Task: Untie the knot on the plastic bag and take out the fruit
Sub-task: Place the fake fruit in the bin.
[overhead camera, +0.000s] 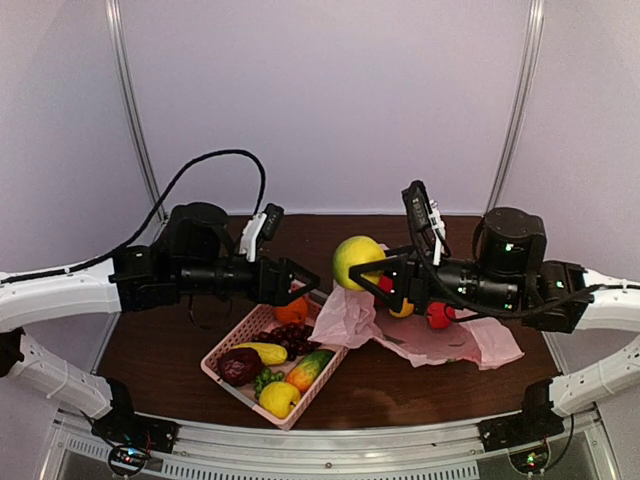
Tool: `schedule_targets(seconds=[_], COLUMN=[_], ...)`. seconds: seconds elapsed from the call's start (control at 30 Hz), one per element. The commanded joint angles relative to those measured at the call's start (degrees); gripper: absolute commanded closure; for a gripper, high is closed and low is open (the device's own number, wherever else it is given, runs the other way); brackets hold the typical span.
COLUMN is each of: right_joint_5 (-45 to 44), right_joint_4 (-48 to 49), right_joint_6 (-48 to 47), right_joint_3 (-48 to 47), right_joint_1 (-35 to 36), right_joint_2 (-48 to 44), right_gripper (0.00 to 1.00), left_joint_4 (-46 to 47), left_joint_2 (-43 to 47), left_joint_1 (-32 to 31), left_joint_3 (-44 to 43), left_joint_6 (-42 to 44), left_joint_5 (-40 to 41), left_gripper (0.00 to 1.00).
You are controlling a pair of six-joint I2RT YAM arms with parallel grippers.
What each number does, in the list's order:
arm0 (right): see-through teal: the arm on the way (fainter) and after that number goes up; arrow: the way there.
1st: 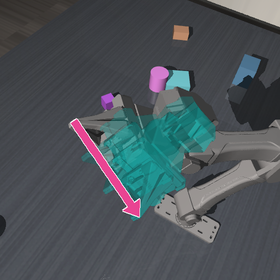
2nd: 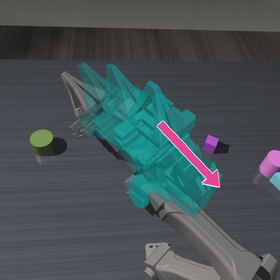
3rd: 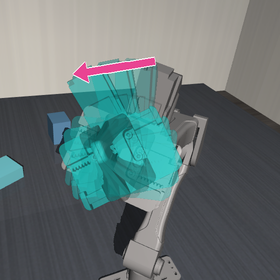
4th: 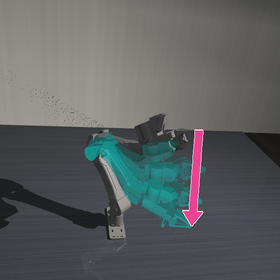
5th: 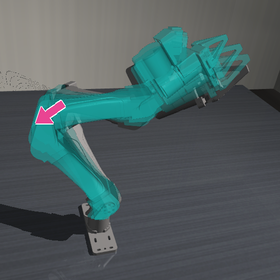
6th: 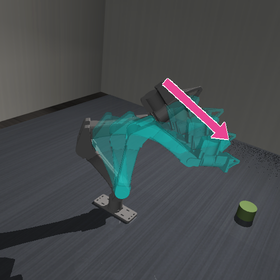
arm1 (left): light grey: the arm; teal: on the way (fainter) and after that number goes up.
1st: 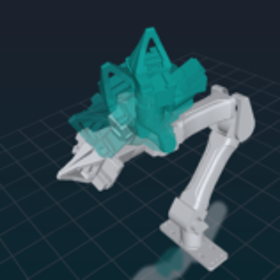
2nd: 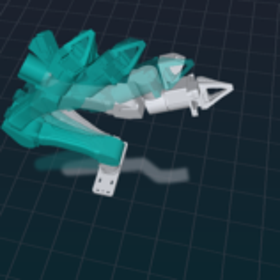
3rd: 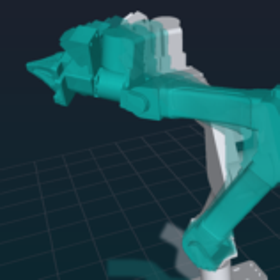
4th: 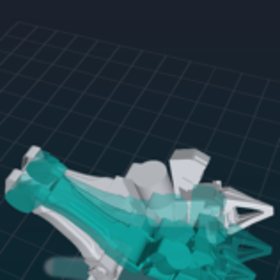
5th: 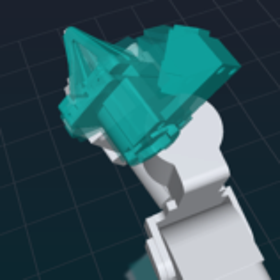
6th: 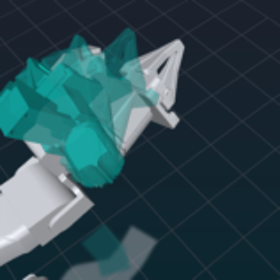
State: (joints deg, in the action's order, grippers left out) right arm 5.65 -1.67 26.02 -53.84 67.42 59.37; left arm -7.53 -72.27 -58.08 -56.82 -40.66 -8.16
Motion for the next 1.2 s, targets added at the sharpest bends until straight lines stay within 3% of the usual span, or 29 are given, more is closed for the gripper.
schedule_targets(seconds=[0.0, 0.07, 0.27, 0.4, 0.5, 0.63, 0.8, 1.17], right_joint_5=[-8.8, -10.7, -17.1, -18.7, -22.8, -28.4, -27.8, -25.2], right_joint_4=[-6.7, -9.0, -16.3, -20.1, -27.1, -37.4, -44.4, -48.1], right_joint_6=[-3.6, -4.6, -6.9, -6.4, -6.3, -5.2, -2.8, -0.3], right_joint_3=[-6.0, -8.9, -19.6, -27.2, -35.7, -47.4, -56.6, -53.1], right_joint_1=[2.6, 4.3, 10.0, 10.9, 11.6, 11.5, 9.2, 2.6], right_joint_2=[2.9, 5.1, 16.6, 25.6, 33.1, 44.6, 53.6, 56.8], right_gripper=[0.44, 0.44, 0.44, 0.44, 0.44, 0.44, 0.44, 0.44], left_joint_4=[-6.1, -10.2, -21.9, -21.6, -19.6, -16.7, -15.8, -15.9], left_joint_2=[6.5, 9.0, 11.9, 12.7, 13.5, 14.9, 15.3, 16.8], left_joint_1=[5.3, 9.6, 27.0, 39.1, 44.7, 47.4, 48.0, 48.1], left_joint_3=[-1.2, -1.5, -2.3, 0.1, 2.8, 6.9, 9.0, 9.9], left_joint_6=[5.1, 8.3, 20.5, 24.4, 26.0, 28.1, 27.9, 27.6], left_joint_5=[0.8, 0.3, -5.3, -11.2, -10.8, -4.0, 0.4, 2.7], left_gripper=[0.07, 0.03, 0.03, 0.03, 0.03, 0.03, 0.03, 0.03])
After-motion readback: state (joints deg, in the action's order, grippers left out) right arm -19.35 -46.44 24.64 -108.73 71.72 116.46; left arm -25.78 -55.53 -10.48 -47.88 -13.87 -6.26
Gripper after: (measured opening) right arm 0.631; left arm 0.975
